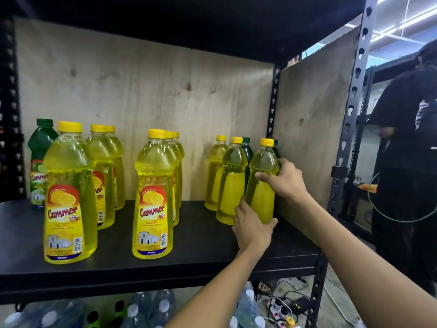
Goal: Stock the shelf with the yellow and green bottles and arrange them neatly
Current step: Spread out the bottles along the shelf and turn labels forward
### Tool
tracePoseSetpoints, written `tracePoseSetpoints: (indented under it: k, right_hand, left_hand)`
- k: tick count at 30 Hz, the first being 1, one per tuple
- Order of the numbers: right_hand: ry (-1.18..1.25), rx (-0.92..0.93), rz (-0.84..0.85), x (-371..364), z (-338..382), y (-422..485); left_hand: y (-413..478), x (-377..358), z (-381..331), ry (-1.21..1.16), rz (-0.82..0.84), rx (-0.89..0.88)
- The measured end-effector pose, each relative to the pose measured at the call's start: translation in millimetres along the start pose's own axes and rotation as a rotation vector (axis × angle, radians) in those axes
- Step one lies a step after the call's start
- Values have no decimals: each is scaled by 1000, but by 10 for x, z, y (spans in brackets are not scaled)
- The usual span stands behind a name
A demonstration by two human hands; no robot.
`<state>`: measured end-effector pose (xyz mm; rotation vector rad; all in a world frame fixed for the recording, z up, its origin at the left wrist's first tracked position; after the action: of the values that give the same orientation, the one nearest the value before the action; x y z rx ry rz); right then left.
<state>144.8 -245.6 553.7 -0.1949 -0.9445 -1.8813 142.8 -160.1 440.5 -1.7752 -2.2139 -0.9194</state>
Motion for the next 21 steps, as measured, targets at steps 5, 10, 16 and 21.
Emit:
tracePoseSetpoints:
  k: [5, 10, 16, 21]
  right_hand:
    - [-21, 30, 61, -48, 135, -77]
    - [12, 33, 110, -128, 249, -131]
    - [86, 21, 159, -146, 245, -169]
    - [242, -8, 336, -116, 168, -174]
  left_hand:
    - [-96, 201, 99, 44, -32, 14]
    - [-186, 388, 259, 84, -84, 12]
    - [-235, 510, 327, 117, -84, -35]
    - [-171, 587, 363, 70, 15, -38]
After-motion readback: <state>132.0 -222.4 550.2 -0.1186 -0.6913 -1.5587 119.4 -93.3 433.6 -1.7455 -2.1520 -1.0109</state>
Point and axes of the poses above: each hand's wrist, its own y-axis towards the middle knuckle, its own x-axis out of the back of the hand, z = x × y, the point moved 1 cm from there along y, towards the middle knuckle, and after that the axes turned 3 degrees about z, right-handed, at the moved point
